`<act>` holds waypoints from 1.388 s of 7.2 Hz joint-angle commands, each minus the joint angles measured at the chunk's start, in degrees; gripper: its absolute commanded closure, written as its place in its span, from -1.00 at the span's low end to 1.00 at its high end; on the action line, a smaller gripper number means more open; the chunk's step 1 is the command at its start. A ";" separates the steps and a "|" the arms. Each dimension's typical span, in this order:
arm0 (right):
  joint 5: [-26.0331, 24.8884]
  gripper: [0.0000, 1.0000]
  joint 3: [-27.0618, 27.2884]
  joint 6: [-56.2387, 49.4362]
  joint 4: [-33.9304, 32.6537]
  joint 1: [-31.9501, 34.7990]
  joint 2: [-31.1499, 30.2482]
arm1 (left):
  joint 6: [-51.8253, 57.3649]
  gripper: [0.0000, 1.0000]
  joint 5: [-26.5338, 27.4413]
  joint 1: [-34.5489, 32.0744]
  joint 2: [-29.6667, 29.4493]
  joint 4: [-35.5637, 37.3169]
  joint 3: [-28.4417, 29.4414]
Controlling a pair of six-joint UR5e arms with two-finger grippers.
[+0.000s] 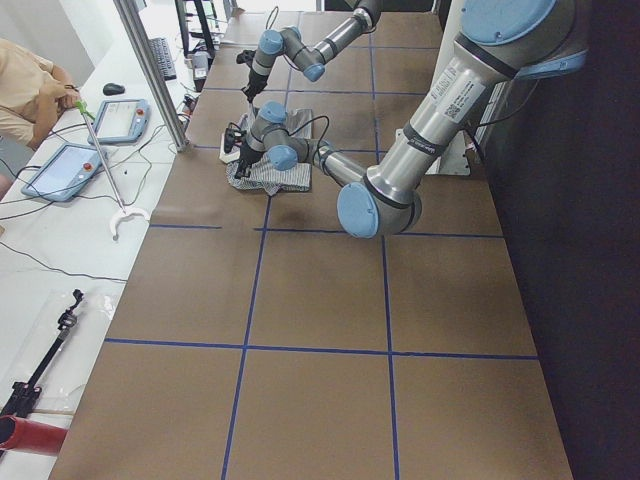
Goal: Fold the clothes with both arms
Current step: 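Release the hem near the collar and draw the right gripper back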
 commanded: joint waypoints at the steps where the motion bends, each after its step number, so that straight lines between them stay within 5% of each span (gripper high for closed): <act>1: -0.41 0.33 -0.31 -0.07 0.05 -0.46 -0.03 | -0.06 0.64 0.13 0.09 0.09 -3.04 2.37; 3: -0.59 -0.03 -0.31 -0.07 0.14 -0.81 0.41 | -0.59 0.34 0.04 0.18 0.27 -6.05 2.92; 4: -0.33 -0.05 1.34 0.71 0.31 -0.64 0.50 | -0.68 0.32 -0.22 0.09 0.44 -6.66 2.57; 7: 1.52 -0.22 23.80 2.29 0.14 -5.44 -16.84 | -0.77 0.28 -0.58 -0.08 1.67 -8.86 -1.21; 10: 1.43 -0.27 31.66 11.33 -0.65 -10.20 -23.74 | -0.77 0.26 -0.49 0.01 1.76 -9.04 -1.30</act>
